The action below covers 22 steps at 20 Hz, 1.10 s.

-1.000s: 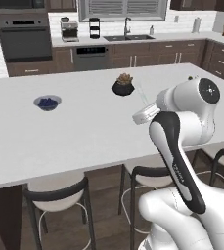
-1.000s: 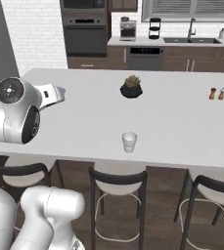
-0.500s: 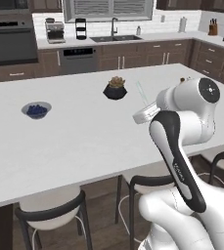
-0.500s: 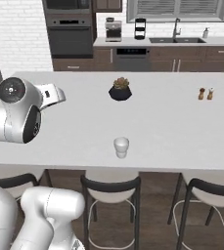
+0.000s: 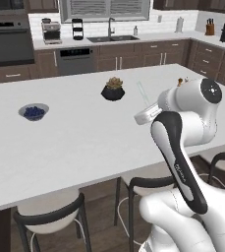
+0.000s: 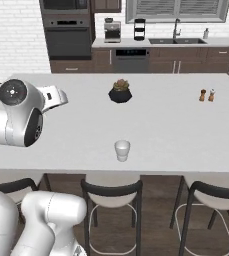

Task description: Take a straw from the drawer in front and place it inside the glass cup on the dining counter.

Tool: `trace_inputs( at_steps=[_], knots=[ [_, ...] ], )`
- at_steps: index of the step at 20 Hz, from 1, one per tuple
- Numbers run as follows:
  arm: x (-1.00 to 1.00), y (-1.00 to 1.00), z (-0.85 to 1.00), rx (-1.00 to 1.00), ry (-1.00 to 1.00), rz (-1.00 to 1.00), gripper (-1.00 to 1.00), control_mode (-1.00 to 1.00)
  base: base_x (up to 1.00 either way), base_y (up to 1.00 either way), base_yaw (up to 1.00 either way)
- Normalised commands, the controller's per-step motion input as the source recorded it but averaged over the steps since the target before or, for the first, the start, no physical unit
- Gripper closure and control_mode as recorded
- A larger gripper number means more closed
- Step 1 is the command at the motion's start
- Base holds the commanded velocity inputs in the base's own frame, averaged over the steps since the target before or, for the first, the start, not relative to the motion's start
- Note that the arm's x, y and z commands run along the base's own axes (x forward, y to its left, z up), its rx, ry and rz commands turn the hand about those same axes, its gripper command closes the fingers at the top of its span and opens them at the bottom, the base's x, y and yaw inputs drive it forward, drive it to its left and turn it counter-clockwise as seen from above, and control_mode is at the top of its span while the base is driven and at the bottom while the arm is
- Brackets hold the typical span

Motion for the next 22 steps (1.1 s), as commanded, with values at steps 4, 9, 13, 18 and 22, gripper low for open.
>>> trace_inputs(
  at_steps=[4,9,13,18,22],
  knots=[
    [0.02,0.00,-0.02,0.00,0.00,0.00,1.00,-1.00,0.00,0.00,0.00],
    [0.40,-0.35,-0.14,0.10,0.00,0.08,1.00,-1.00,0.00,0.00,0.00],
    [0.61,-0.49,-0.28,0.11,0.00,0.26,1.00,-1.00,0.00,0.00,0.00],
    [0.77,-0.43,-0.41,0.12,0.00,0.38,1.00,-1.00,0.00,0.00,0.00],
    [0.72,-0.55,-0.52,0.12,0.00,0.45,1.00,-1.00,0.00,0.00,0.00]
  ],
)
